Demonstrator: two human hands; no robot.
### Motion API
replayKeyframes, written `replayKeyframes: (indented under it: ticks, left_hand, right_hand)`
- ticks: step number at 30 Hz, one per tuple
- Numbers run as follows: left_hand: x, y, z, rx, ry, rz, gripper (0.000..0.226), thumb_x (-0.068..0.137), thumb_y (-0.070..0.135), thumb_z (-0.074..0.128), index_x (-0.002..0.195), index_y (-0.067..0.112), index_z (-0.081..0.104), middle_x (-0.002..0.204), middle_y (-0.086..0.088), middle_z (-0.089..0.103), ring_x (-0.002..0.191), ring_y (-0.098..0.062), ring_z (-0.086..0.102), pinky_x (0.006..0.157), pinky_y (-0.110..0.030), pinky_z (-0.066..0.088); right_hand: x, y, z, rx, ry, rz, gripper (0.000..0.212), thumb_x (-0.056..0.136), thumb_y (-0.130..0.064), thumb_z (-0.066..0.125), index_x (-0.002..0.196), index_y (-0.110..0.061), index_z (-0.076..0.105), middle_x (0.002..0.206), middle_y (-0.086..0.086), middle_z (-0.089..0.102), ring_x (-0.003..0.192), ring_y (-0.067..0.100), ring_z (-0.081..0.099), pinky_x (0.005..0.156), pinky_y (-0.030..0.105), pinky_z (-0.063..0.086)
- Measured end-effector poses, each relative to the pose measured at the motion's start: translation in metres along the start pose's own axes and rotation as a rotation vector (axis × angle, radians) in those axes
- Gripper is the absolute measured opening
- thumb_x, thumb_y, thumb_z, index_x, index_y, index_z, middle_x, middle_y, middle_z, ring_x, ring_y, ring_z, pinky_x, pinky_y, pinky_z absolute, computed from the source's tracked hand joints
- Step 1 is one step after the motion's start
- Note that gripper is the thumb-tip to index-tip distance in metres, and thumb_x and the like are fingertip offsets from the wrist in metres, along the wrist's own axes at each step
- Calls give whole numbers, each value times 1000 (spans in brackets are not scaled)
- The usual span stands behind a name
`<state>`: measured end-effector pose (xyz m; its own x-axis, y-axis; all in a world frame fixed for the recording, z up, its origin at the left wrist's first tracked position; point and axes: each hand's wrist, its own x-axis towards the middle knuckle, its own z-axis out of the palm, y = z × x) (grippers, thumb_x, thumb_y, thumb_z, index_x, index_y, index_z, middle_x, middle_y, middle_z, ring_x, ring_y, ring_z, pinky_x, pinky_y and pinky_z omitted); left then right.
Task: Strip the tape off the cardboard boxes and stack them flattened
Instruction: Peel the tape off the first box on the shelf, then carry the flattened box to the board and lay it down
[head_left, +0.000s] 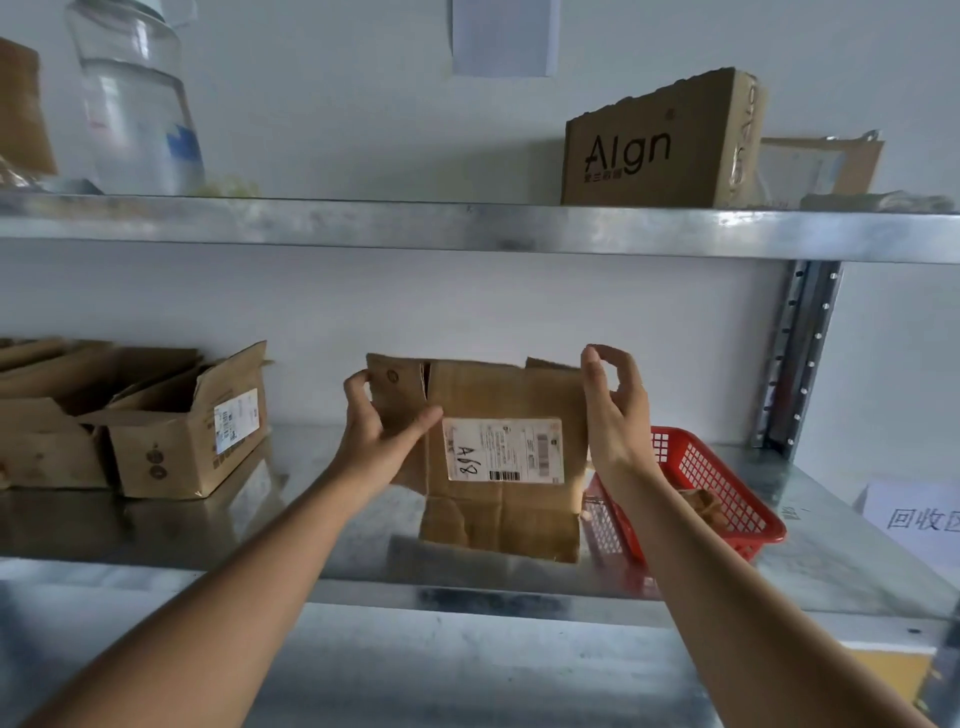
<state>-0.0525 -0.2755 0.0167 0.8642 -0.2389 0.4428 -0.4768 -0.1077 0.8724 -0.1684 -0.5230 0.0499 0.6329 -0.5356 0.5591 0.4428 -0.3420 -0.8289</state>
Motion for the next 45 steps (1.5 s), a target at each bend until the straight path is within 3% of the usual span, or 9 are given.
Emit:
replayKeyframes:
  ticks: [4, 7, 11, 15, 20, 24, 31, 39, 45]
  left_hand:
    - [-7, 14, 5, 84, 228, -95, 100, 84, 67, 70, 152, 37, 3, 147, -9, 37, 129, -26, 48, 113, -46, 40]
    - [-13, 21, 1, 143, 280, -172, 98, 89, 71, 59, 156, 41, -6, 139, -13, 39, 122, -33, 52, 104, -49, 42]
    - [-24, 22, -12, 214, 238, -174, 89, 95, 64, 56, 158, 50, -5, 125, -12, 36, 101, -30, 52, 98, -44, 41]
    - [-37, 11, -31, 361, -19, -45, 83, 93, 59, 65, 158, 53, 14, 142, -10, 26, 127, -39, 52, 110, -46, 42]
    - [-62, -8, -48, 499, -157, 146, 96, 85, 60, 74, 161, 51, 14, 142, -4, 24, 129, -32, 52, 110, -44, 45]
    - [-84, -14, -54, 591, -189, 190, 96, 87, 63, 70, 162, 48, 11, 146, -4, 21, 122, -34, 58, 101, -46, 51]
    - [-133, -7, -35, 547, -288, 196, 95, 90, 60, 68, 163, 42, 10, 148, -4, 17, 125, -37, 54, 101, -50, 50]
    - [-202, 21, 37, 399, -506, 248, 102, 74, 85, 47, 160, 52, 3, 153, 0, 12, 141, -37, 41, 109, -52, 44]
    - [-278, 67, 139, 413, -598, 297, 106, 72, 85, 48, 163, 44, 12, 159, -4, 13, 147, -36, 31, 112, -56, 39]
  right_hand:
    - [-19, 9, 5, 211, -274, -65, 64, 98, -46, 65, 148, -52, 25, 102, 4, 74, 101, 22, 75, 75, 31, 63]
    - [-31, 13, 13, -117, -421, -280, 84, 98, -35, 68, 158, -48, 10, 137, 6, 64, 119, 22, 68, 82, 42, 65]
    - [-49, 3, 20, -462, -286, -301, 90, 93, -48, 71, 156, -58, 8, 151, -2, 53, 124, 13, 57, 89, 25, 54]
    - [-66, -7, 19, -493, -190, -165, 98, 88, -45, 77, 158, -50, 8, 141, -3, 61, 115, 12, 65, 87, 41, 63]
    - [-117, -20, 17, -549, 58, -111, 96, 73, -53, 84, 155, -32, 39, 116, -19, 68, 92, -10, 60, 76, 3, 51]
    - [-157, -31, 18, -626, 112, -88, 93, 75, -52, 85, 156, -32, 42, 141, -9, 62, 119, -1, 52, 102, 31, 52]
    - [-206, -55, -12, -756, 109, -55, 64, 96, -42, 69, 154, -36, 43, 145, 1, 61, 126, 17, 62, 99, 45, 58]
    - [-286, -75, -122, -582, 304, 75, 67, 90, -33, 79, 151, -34, 50, 126, -15, 63, 112, 4, 60, 88, 10, 50]
    - [-344, -76, -243, -611, 386, 140, 68, 93, -26, 76, 154, -29, 46, 135, -4, 67, 120, 8, 60, 97, 32, 58]
